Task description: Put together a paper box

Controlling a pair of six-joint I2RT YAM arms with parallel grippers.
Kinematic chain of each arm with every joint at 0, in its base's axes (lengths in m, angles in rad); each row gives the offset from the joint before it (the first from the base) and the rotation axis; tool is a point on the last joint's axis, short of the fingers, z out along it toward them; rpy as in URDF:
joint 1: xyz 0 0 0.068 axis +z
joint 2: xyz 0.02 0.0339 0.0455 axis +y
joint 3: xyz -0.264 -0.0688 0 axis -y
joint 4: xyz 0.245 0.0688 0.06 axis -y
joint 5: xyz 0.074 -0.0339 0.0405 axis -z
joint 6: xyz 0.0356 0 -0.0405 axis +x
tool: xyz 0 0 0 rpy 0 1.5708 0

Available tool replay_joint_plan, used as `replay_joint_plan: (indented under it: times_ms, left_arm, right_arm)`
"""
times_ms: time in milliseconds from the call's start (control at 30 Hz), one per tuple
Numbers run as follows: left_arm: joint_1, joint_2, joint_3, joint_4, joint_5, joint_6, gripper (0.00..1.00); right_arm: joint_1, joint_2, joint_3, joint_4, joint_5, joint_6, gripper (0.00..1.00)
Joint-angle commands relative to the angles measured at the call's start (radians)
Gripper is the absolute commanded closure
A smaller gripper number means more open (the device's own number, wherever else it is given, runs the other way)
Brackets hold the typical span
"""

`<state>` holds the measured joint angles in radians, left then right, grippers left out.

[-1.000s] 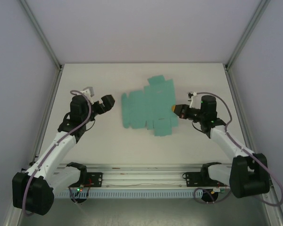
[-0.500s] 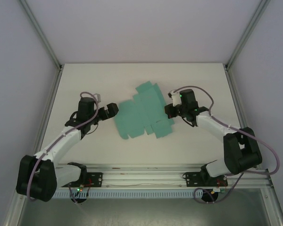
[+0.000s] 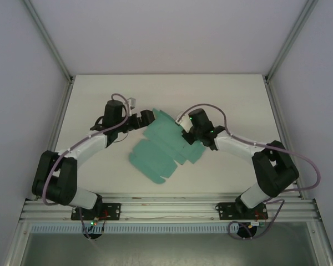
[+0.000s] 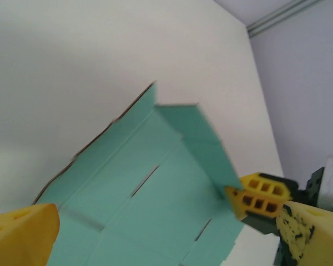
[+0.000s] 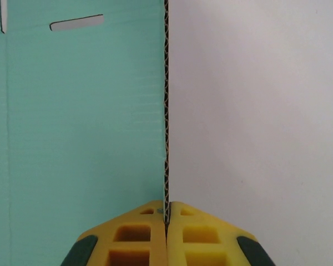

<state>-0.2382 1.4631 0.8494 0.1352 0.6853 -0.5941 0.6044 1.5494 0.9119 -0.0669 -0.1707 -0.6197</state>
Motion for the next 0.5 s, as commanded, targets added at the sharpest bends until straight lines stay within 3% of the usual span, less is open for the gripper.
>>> replay_joint_plan:
  times_ms: [0,267,467]
  left_arm:
    - [-0.007,0.038,0.054,0.060,0.070,-0.022,0.00]
    - [-0.008,0.083,0.093,-0.052,-0.019,0.019,0.00]
    - [-0.007,0.075,0.078,-0.063,-0.048,0.018,0.13]
  right_arm:
    - [0.032,-0.005,-0.004,0.051,0.083,-0.105,1.00]
    - [0.107,-0.043,-0.089,0.219,0.120,-0.288,1.00]
    - [0.110,-0.087,-0.174,0.370,0.089,-0.473,1.00]
